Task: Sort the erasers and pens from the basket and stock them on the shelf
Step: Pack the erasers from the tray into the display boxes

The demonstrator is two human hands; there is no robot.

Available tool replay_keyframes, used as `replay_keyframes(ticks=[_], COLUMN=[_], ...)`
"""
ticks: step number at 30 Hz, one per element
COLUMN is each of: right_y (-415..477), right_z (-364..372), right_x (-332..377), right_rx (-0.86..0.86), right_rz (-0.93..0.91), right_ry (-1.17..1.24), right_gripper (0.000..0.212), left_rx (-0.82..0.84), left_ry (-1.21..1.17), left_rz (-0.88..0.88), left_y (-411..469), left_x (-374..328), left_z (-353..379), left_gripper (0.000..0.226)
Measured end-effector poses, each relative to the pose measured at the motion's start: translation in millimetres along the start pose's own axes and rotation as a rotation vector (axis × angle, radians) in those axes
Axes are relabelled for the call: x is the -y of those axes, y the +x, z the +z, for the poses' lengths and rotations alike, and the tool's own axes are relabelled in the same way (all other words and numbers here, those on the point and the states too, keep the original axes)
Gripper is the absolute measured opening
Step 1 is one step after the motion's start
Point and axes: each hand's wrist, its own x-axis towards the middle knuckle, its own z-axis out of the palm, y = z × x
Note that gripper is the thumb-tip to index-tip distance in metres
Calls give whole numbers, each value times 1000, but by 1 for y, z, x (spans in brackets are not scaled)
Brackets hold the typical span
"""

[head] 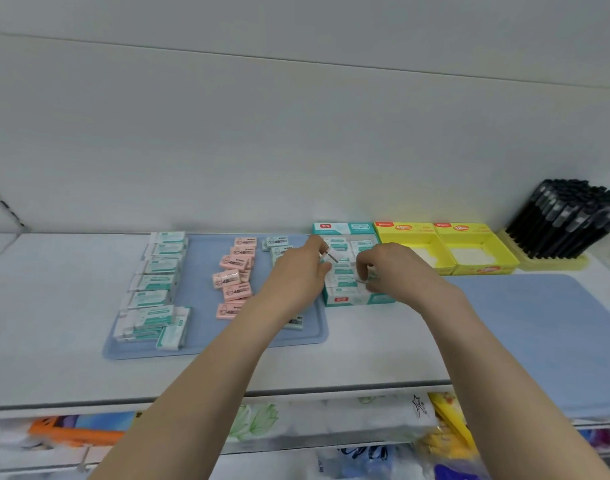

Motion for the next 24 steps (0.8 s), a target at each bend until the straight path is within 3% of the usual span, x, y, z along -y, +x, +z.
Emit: replay_keyframes(ticks=[8, 13, 17, 24], right_y=[-7, -6, -2, 6], right_z=[6, 5, 8, 20], right_x=[6, 9, 4, 2], right_rx=[-149, -86, -124, -195], right_rz=[3, -24, -30, 22], right_ry=[-105, -205, -137, -115], right_gripper=[13, 20, 29, 27], left_rx=[14, 11, 12, 35], left_ry=[31, 36, 55, 67], left_rz=[6, 14, 17, 20], left_y=[0, -1, 0, 0], left_x=[0, 1, 0, 1], left_z=[0, 0, 0, -2], left_gripper=[19, 18, 19, 21])
